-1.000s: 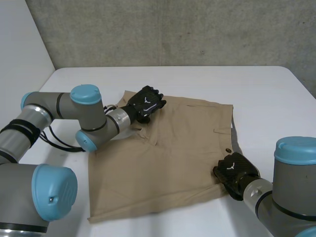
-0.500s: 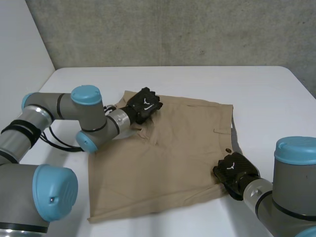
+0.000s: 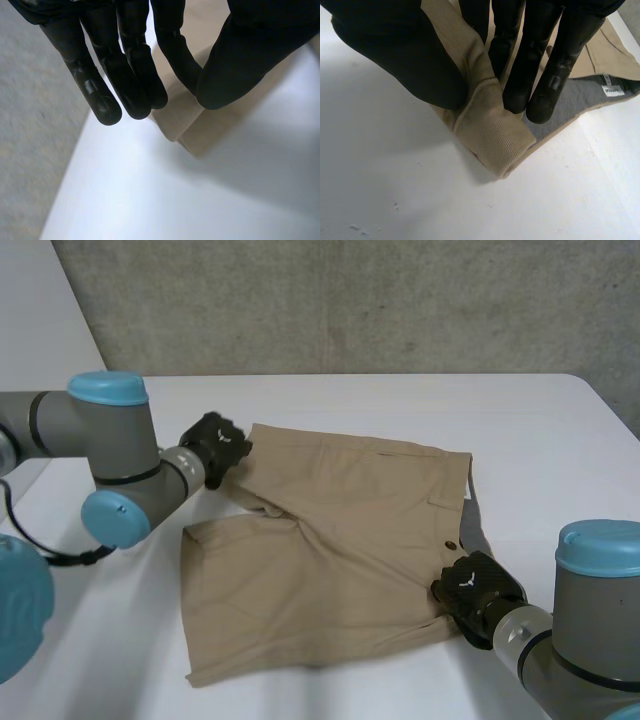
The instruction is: Fold the shorts.
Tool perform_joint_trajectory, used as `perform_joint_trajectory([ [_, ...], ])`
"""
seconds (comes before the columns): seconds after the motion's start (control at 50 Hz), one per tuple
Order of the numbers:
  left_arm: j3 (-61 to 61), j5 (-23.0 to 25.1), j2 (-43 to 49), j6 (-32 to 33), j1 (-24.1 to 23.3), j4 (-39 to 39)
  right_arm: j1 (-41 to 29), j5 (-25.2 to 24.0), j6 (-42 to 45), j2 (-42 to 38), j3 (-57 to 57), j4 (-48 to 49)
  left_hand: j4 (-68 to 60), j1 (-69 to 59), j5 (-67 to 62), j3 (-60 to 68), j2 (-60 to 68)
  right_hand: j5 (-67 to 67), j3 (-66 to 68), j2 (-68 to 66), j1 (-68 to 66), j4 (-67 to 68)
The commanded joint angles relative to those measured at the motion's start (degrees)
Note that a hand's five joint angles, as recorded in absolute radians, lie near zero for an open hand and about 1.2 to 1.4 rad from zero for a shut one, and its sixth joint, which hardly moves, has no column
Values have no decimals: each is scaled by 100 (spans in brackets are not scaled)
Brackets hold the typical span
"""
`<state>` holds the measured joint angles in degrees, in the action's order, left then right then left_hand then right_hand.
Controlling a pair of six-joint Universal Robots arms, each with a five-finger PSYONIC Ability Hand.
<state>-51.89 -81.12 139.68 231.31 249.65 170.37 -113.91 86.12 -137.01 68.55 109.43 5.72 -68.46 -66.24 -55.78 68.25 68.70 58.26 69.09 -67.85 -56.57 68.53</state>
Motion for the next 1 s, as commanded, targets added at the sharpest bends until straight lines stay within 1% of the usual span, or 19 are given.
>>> perform_joint_trajectory([
  [0.02, -761, -878, -292, -69, -74, -109, 9, -8, -1, 9, 44, -1, -1154, -1376, -1422, 1175, 1130, 1174, 1091, -1215, -2343, 1147],
  [0.06, -840, -1158, -292, -104, -118, -144, 9, -8, -1, 9, 44, -1, -1154, -1376, -1422, 1175, 1130, 1174, 1091, -1215, -2343, 1147],
  [0.12, -823, -1370, -292, -218, -153, -188, 0, -8, -1, 26, 53, -1, -1154, -1376, -1422, 1175, 1130, 1174, 1091, -1215, -2343, 1147],
  [0.24, -674, -1371, -310, -666, -162, -214, 9, -8, -1, 26, 61, -1, -1154, -1376, -1422, 1175, 1130, 1174, 1091, -1215, -2343, 1147],
  [0.26, -638, -1354, -336, -736, -162, -214, 9, -8, -1, 26, 61, -1, -923, -1145, -1192, 944, 899, 1174, 1091, -1215, -2343, 1147],
  [0.28, -621, -1345, -354, -772, -171, -214, 9, -8, -1, 35, 61, -1, -288, -510, -556, 308, 264, 1174, 1091, -1215, -2343, 1147],
  [0.3, -577, -1336, -458, -894, -162, -214, 9, -8, -1, 35, 61, 8, 2382, 2160, 2114, -2362, -2407, 1174, 1091, -1215, -2343, 1147],
  [0.34, -594, -1371, -573, -982, -153, -206, 9, 1, -1, 44, 61, 8, 5372, 5150, 5104, -5352, -5396, 1174, 1091, -1215, -2343, 1147],
  [0.36, -611, -1336, -643, -1052, -153, -206, 9, 1, -1, 44, 70, 8, 5846, 5624, 5578, -5825, -5870, 1174, 1091, -1215, -2343, 1147],
  [0.5, -1024, -1275, -1346, -1861, -74, -223, 9, 10, -150, 79, 44, 60, 5846, 5624, 5578, -5825, -5870, 1174, 1091, -1215, -2343, 1147],
  [0.54, -1375, -1275, -1706, -2343, 22, -232, 9, 10, -299, 123, 0, 60, 5846, 5624, 5578, -5825, -5870, 1174, 1091, -1215, -2343, 1147],
  [0.58, -1621, -1275, -1926, -2634, 75, -241, 9, 10, -413, 141, -35, 52, 5846, 5624, 5578, -5825, -5870, 1174, 1091, -1215, -2343, 1147],
  [0.6, -1918, -1266, -2205, -2922, 110, -241, 9, 1, -466, 141, -53, 52, 5846, 5624, 5578, -5825, -5870, 1174, 1091, -1215, -2343, 1147],
  [0.66, -2595, -1161, -2733, -3363, 128, -267, 0, 1, -695, 141, -149, 43, 5846, 5624, 5578, -5825, -5870, 1174, 1091, -1215, -2343, 1147],
  [0.72, -3150, -1055, -3138, -3453, 119, -285, -8, 10, -941, 141, -246, 34, 5846, 5624, 5578, -5825, -5870, 1174, 1091, -1215, -2343, 1147],
  [0.74, -3526, -968, -3401, -3461, 119, -285, -8, 10, -1011, 141, -272, 34, 5846, 5624, 5578, -5825, -5870, 1174, 1091, -1215, -2343, 1147],
  [0.82, -4554, -748, -3929, -3497, 49, -276, -43, 18, -1424, 141, -404, 16, 5674, 5452, 5406, -5653, -5698, 1174, 1091, -1215, -2343, 1147],
  [0.9, -5434, -607, -4229, -3505, -144, -267, -52, 19, -1881, 141, -527, -10, 5522, 5300, 5254, -5502, -5547, 1174, 1091, -1215, -2343, 1147],
  [1.0, -6043, -633, -4274, -3549, -505, -179, -26, -8, -2224, 141, -607, -19, 5421, 5199, 5153, -5401, -5446, 1174, 1091, -1215, -2343, 1147],
])
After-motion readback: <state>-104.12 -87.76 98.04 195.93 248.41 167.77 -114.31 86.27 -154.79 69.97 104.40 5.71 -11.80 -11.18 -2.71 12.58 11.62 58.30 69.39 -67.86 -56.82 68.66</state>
